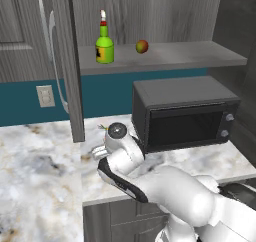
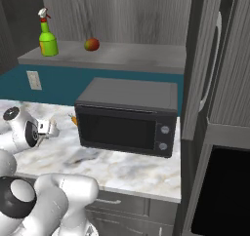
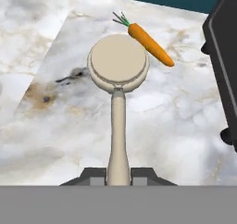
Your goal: Pick the spray and dish brush from the cabinet and place them on the counter.
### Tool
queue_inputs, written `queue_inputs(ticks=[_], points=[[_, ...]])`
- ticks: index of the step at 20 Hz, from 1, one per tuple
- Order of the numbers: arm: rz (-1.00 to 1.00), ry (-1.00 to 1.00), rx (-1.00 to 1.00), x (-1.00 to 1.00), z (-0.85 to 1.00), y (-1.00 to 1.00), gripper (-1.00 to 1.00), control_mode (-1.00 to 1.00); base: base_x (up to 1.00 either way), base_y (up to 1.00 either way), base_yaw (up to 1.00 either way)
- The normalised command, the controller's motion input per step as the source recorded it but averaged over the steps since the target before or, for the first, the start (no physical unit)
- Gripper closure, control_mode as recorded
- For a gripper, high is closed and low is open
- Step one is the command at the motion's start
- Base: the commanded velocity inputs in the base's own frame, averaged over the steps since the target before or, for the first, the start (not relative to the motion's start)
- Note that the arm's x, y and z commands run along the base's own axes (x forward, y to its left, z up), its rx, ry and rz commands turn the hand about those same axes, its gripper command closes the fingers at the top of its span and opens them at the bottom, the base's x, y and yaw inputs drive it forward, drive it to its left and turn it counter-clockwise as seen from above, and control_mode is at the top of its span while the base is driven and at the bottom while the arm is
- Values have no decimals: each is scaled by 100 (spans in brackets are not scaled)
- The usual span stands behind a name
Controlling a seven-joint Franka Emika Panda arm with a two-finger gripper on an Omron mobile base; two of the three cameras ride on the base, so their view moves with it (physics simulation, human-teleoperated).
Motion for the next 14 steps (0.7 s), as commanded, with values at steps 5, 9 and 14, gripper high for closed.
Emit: queue_inputs(ticks=[5,9,14], points=[[3,25,-2,26,-22,13,100,-100,0,0,0],[-1,6,-1,30,-13,0,100,-100,0,0,0],[-1,1,-3,23,-17,0,100,-100,0,0,0]])
